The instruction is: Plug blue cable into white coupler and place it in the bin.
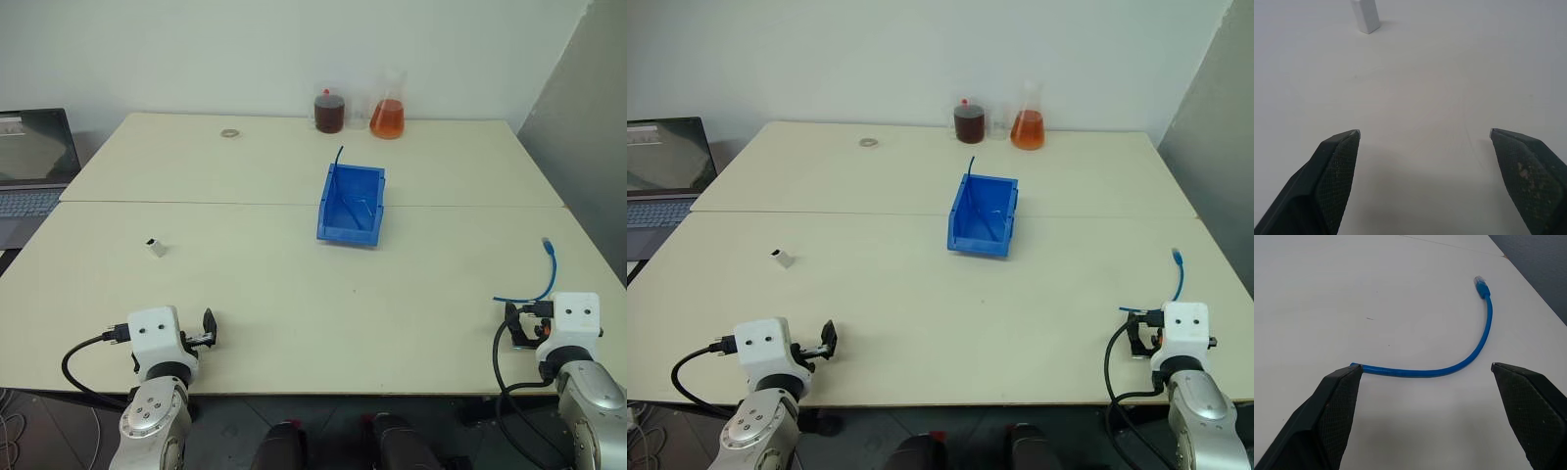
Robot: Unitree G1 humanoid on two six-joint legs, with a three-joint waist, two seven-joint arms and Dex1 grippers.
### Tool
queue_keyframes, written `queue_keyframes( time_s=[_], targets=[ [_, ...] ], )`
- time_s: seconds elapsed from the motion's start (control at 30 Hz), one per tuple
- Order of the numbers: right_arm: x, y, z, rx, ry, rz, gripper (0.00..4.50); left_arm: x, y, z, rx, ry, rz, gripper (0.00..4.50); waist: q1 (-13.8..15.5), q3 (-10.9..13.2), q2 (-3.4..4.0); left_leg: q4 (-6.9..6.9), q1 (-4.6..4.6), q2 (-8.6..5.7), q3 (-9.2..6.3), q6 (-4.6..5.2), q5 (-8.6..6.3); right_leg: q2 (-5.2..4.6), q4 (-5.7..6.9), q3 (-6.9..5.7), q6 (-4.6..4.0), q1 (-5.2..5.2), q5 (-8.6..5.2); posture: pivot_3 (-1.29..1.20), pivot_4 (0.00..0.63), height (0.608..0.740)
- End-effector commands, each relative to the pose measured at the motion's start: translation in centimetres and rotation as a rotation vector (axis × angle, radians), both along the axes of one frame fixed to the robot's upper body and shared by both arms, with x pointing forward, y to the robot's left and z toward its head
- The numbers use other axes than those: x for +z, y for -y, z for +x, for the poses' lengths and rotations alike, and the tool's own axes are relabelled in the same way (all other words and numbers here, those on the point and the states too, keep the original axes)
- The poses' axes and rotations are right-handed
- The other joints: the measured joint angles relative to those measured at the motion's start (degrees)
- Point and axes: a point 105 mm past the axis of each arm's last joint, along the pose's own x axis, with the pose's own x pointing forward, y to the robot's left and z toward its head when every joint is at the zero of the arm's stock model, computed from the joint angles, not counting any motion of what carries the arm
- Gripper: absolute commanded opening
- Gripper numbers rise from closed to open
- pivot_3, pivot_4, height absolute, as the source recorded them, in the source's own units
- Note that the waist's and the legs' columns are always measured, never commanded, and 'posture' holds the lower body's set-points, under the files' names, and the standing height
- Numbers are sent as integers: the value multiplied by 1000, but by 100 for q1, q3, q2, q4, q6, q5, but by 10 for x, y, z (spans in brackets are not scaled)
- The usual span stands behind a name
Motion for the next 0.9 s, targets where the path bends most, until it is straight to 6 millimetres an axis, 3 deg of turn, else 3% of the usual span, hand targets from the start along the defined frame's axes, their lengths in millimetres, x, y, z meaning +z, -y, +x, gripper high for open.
queue_keyframes(
  time_s=[0.03,0.17,0.23,0.43,0.57,0.63,0.77,0.9],
  targets=[
    [16,7,1,-18,52,-37,4488,11,3,1,-9,48,15,4500,0,0,0,0,0,0,0,0,0,0,0,0,0,0,0,0,150,740],
    [22,12,5,-25,62,-55,4488,12,13,10,-70,58,9,4500,0,1,0,0,0,-1,0,0,0,0,-1,0,0,0,0,0,150,740],
    [25,18,8,-34,66,-62,4488,21,32,24,-201,92,-1,4500,4,5,-6,0,0,-1,0,0,0,0,-1,0,0,0,0,0,150,740],
    [36,39,32,-33,65,-34,4488,58,124,59,-761,171,5,4500,13,11,-12,4,2,-10,1,1,1,1,-1,-2,4,8,3,0,150,740],
    [34,66,71,-9,17,17,4488,81,203,65,-1277,210,128,4500,-17,12,-10,3,5,-22,8,2,1,4,-5,3,11,14,8,0,150,740],
    [30,81,87,-6,-11,55,4488,87,231,64,-1465,213,134,4500,-19,26,-2,-27,15,-23,17,3,0,16,-9,11,18,17,12,0,150,740],
    [25,101,104,10,-43,52,4488,87,260,66,-1649,205,146,4500,-12,30,12,-35,9,-30,49,3,1,21,-12,7,-2,4,22,0,150,740],
    [18,111,110,30,-81,61,4488,92,277,72,-1701,237,149,4500,-25,27,17,-74,9,-20,51,4,1,28,-54,7,-15,4,26,0,150,740]
  ],
)
